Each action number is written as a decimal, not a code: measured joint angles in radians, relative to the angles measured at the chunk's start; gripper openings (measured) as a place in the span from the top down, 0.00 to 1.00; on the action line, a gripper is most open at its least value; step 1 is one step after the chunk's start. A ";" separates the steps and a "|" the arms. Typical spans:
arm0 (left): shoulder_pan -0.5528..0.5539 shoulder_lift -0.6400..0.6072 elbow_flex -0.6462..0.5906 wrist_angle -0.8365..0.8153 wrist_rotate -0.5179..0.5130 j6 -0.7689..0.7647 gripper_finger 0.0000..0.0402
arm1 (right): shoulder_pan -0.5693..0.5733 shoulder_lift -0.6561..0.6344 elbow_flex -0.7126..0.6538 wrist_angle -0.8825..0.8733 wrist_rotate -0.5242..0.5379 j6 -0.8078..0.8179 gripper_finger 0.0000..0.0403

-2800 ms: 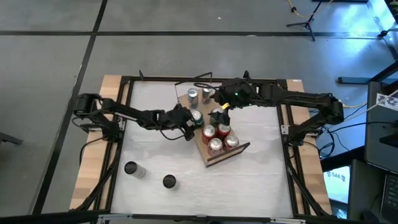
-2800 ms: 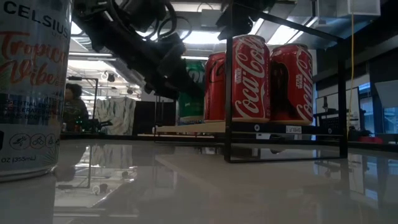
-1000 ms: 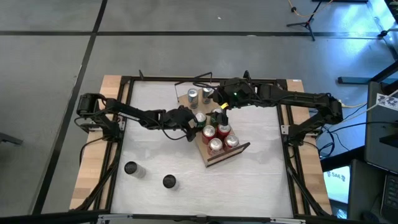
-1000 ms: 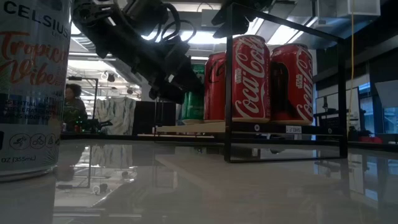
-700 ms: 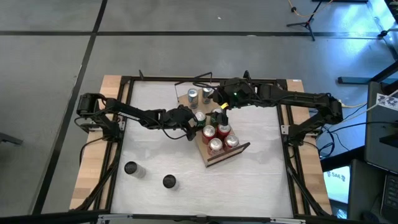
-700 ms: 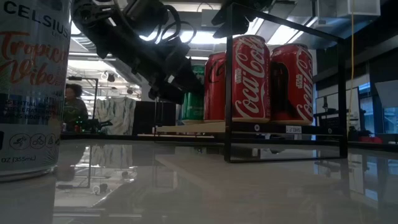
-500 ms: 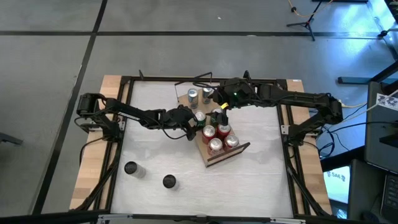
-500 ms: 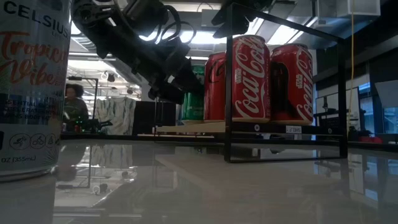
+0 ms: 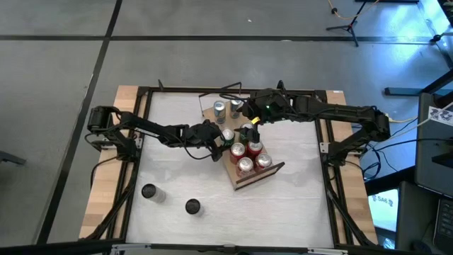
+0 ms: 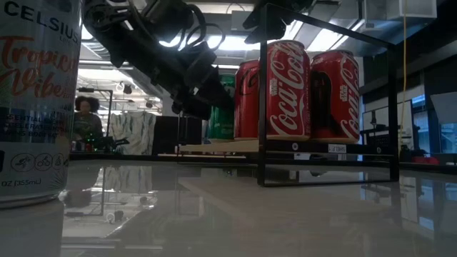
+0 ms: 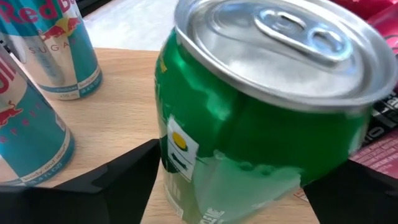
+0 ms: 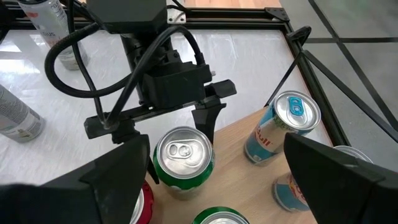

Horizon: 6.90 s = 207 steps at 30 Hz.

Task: Place canned beverage on shelf
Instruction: Put the green soda can on the shelf aligned with the other green soda can, then put the right white-yellow soda can on the shelf

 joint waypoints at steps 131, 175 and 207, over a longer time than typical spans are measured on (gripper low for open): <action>-0.050 -0.762 0.000 -0.559 0.091 -0.033 0.02 | 0.348 0.097 0.142 0.297 -0.167 0.145 0.09; -0.051 -0.753 -0.001 -0.589 0.021 -0.086 0.02 | 0.528 0.699 0.515 0.291 0.017 0.075 0.09; -0.051 -0.754 -0.001 -0.591 0.022 -0.077 0.02 | 0.529 0.742 0.505 0.290 -0.003 0.048 0.09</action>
